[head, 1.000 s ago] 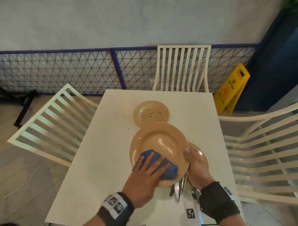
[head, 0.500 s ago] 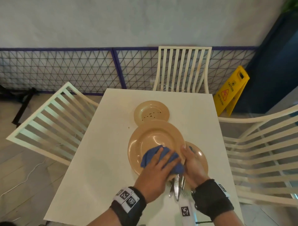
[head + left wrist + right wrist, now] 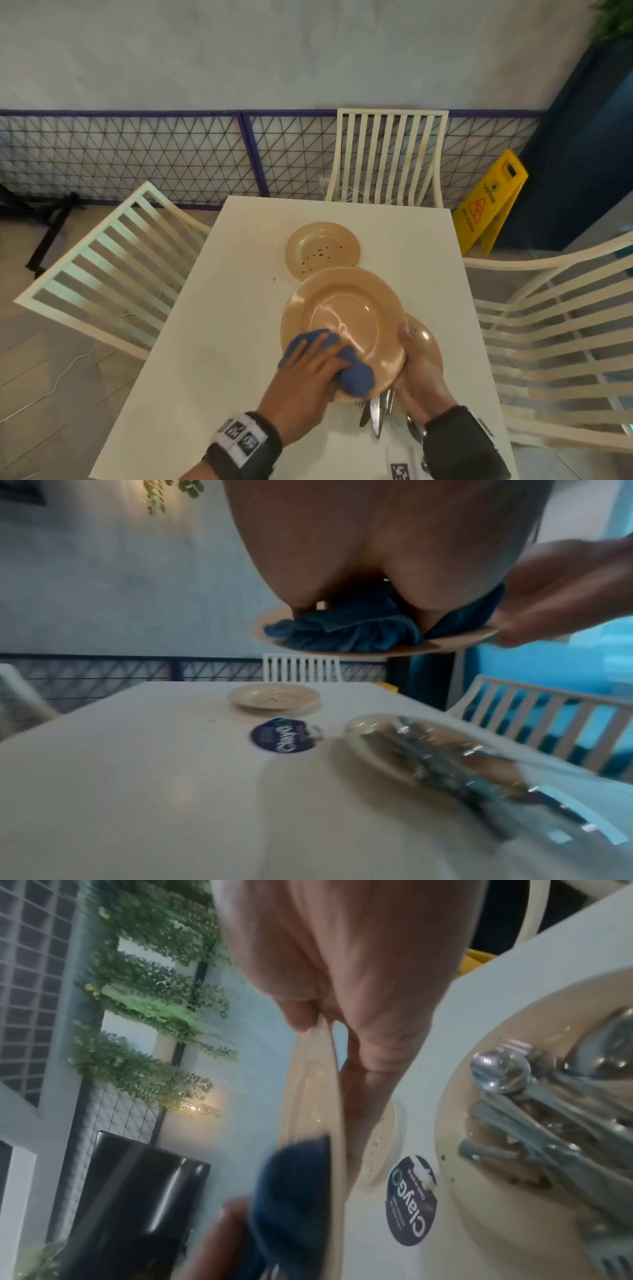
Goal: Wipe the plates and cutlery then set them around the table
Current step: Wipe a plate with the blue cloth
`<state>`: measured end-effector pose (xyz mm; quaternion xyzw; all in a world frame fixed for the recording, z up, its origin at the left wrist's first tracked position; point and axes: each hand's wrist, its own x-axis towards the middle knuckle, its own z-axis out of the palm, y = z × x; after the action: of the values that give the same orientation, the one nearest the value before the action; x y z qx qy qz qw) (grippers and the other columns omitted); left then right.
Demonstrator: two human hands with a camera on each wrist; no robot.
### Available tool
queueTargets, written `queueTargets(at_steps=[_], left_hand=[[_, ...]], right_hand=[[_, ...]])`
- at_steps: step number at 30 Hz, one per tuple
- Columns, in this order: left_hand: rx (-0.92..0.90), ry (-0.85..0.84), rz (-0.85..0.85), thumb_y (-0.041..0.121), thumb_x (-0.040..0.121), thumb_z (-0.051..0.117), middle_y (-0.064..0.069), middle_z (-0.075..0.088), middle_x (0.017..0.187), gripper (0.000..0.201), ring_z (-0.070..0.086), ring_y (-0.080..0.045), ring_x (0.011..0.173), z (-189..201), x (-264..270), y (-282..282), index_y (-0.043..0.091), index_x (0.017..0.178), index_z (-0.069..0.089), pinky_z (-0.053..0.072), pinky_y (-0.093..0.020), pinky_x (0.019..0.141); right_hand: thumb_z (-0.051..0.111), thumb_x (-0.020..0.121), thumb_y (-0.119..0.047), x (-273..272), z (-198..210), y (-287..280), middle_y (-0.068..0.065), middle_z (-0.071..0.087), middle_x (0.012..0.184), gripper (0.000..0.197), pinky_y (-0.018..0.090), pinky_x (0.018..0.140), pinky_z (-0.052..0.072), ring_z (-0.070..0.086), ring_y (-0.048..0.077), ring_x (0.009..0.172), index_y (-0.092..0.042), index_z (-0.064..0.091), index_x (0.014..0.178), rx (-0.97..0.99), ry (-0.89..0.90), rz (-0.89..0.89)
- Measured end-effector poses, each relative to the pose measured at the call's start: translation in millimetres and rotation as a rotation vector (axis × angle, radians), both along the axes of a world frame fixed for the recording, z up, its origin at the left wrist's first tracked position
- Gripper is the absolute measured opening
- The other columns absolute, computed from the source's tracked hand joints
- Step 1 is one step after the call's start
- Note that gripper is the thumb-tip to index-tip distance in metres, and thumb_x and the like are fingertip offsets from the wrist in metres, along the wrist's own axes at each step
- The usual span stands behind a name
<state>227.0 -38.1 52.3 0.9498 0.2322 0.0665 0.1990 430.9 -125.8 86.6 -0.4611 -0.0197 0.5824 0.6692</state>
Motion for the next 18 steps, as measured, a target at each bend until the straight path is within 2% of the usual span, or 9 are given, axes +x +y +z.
queueTargets(at_steps=[2, 4, 6, 7, 8, 11, 14, 16, 18], left_hand=[[0.109, 0.096, 0.077, 0.028, 0.096, 0.046, 0.008, 0.037, 0.16, 0.041, 0.023, -0.022, 0.153, -13.9, -20.5, 25.9, 0.034, 0.137, 0.048, 0.026, -0.044, 0.117], [0.082, 0.103, 0.19, 0.028, 0.091, 0.042, 0.0, 0.033, 0.162, 0.051, 0.018, -0.03, 0.153, -5.3, -15.6, 47.9, 0.029, 0.142, 0.044, 0.032, -0.051, 0.117], [-0.008, 0.053, 0.252, 0.039, 0.087, 0.025, -0.003, 0.015, 0.168, 0.067, -0.002, -0.028, 0.154, 15.5, 10.1, 54.1, 0.026, 0.152, 0.035, 0.017, -0.052, 0.124], [-0.043, 0.024, 0.257, 0.042, 0.089, 0.022, -0.002, 0.008, 0.168, 0.069, -0.009, -0.026, 0.154, 23.5, 24.9, 49.3, 0.024, 0.155, 0.031, 0.007, -0.051, 0.126], [-0.041, -0.005, 0.24, 0.038, 0.094, 0.027, -0.003, 0.004, 0.169, 0.064, -0.012, -0.026, 0.155, 29.0, 38.6, 39.2, 0.025, 0.157, 0.027, 0.002, -0.05, 0.126], [0.004, -0.077, 0.093, 0.015, 0.097, 0.049, -0.003, 0.004, 0.17, 0.071, -0.007, -0.025, 0.157, 18.4, 48.7, -8.6, 0.026, 0.159, 0.016, 0.002, -0.051, 0.126], [0.216, 0.028, -0.09, 0.016, 0.086, 0.052, -0.002, 0.021, 0.168, 0.078, 0.017, -0.028, 0.155, -4.9, 12.6, -19.5, 0.028, 0.159, 0.024, 0.013, -0.053, 0.124], [0.308, 0.125, -0.045, 0.019, 0.083, 0.046, -0.001, 0.031, 0.164, 0.074, 0.027, -0.03, 0.152, -12.1, -12.5, 2.0, 0.027, 0.155, 0.034, 0.019, -0.048, 0.117], [0.263, 0.109, 0.129, 0.015, 0.088, 0.048, -0.001, 0.022, 0.167, 0.073, 0.011, -0.027, 0.155, -10.2, -21.7, 31.7, 0.027, 0.158, 0.028, 0.016, -0.046, 0.12]], right_hand=[[0.036, 0.106, -0.036, -0.7, -0.7, -5.9, 0.015, 0.07, 0.123, 0.04, 0.048, 0.084, 0.058, 0.068, 0.032, 0.112, -0.017, 0.057, 0.133, 0.008, -0.079, 0.02], [0.038, 0.105, -0.038, -12.6, -3.7, -7.5, 0.015, 0.069, 0.125, 0.041, 0.049, 0.086, 0.056, 0.067, 0.033, 0.114, -0.019, 0.055, 0.136, 0.006, -0.134, 0.1], [0.039, 0.104, -0.039, -27.8, -2.7, -2.4, 0.017, 0.069, 0.122, 0.042, 0.045, 0.079, 0.06, 0.069, 0.034, 0.108, -0.017, 0.055, 0.136, -0.013, -0.195, 0.173], [0.038, 0.104, -0.038, -33.7, 1.3, 1.9, 0.018, 0.069, 0.122, 0.042, 0.043, 0.077, 0.06, 0.069, 0.034, 0.106, -0.016, 0.055, 0.136, -0.016, -0.214, 0.186], [0.039, 0.104, -0.037, -34.9, 1.7, 5.7, 0.018, 0.068, 0.124, 0.042, 0.044, 0.083, 0.06, 0.068, 0.033, 0.11, -0.015, 0.054, 0.137, -0.004, -0.218, 0.175], [0.05, 0.098, -0.039, -19.4, 10.1, 11.5, 0.019, 0.063, 0.132, 0.05, 0.046, 0.103, 0.051, 0.064, 0.03, 0.12, -0.007, 0.056, 0.135, 0.038, -0.105, 0.125], [0.043, 0.099, -0.043, 2.7, 13.6, 3.7, 0.02, 0.07, 0.12, 0.05, 0.053, 0.097, 0.054, 0.07, 0.033, 0.107, -0.008, 0.067, 0.125, 0.029, -0.06, 0.11], [0.045, 0.098, -0.044, 7.0, 5.5, -5.5, 0.015, 0.069, 0.125, 0.044, 0.06, 0.1, 0.049, 0.067, 0.034, 0.113, -0.02, 0.063, 0.131, 0.0, -0.17, 0.093], [0.047, 0.099, -0.044, -2.1, -3.6, -9.8, 0.009, 0.07, 0.124, 0.034, 0.062, 0.099, 0.049, 0.067, 0.032, 0.114, -0.032, 0.065, 0.125, -0.037, -0.266, 0.115]])
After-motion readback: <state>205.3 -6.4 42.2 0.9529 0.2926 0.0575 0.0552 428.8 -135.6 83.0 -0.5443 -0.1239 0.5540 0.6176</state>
